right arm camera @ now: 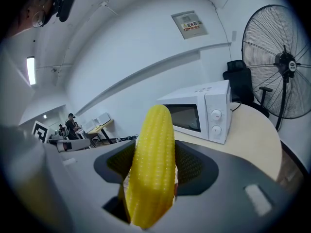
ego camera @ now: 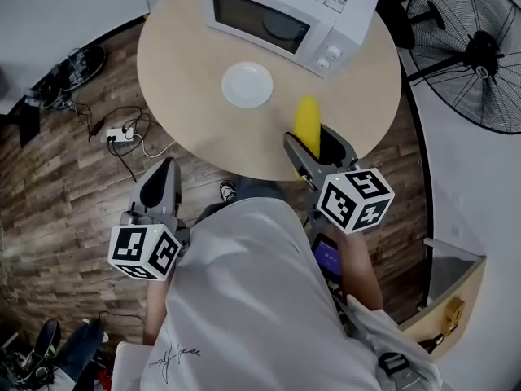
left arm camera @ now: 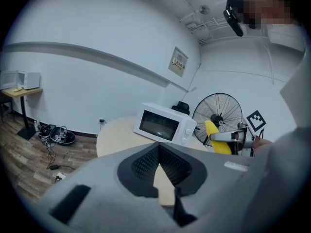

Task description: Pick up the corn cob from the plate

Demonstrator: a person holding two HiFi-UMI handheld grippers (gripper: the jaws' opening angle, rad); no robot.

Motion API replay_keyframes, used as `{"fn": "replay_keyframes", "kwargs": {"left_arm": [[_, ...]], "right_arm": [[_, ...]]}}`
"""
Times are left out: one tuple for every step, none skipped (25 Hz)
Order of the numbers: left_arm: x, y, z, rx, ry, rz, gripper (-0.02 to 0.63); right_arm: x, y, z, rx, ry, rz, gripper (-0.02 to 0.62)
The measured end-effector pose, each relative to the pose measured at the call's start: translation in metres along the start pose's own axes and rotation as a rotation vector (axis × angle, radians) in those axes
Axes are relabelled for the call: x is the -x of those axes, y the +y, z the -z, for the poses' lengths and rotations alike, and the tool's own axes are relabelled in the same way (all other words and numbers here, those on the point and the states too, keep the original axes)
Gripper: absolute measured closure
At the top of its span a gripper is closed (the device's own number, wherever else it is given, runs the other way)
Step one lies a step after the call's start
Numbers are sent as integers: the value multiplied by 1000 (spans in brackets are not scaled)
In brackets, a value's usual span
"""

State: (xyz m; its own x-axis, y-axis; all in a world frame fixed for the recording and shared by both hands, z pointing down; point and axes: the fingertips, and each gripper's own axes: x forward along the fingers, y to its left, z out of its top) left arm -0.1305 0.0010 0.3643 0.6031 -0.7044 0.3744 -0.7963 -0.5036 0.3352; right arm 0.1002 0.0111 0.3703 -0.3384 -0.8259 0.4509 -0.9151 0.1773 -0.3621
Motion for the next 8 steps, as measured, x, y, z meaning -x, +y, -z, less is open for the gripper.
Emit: {"fn": "replay_keyframes", "kwargs": {"left_arm": [[0,-1,0,-1,0,0,614],[0,-2,1,-1,0,1,614],[1,-4,2,-1,2,3,614],[1,-6,2,-1,4,6,614],[1,-9,3,1,5,11,614],[1,-11,3,2,6,15,614],[1,-12,2,3,6,19,614],[1,-13,1,3,6,23,614]], "right_arm": [[0,0,1,-2,0,-1,328],[1,-1,1,-5,0,-3,328],[3,-1,2,-9,1,-4,328],[6,-2,3,-15,2,-4,329],[8,-3,4,-20,3,-3,328],[10,-4,4,-25,4,0,328],[12,-5,4,-28,4,3,328],[13,-5,4,-32,4,6,328]]}}
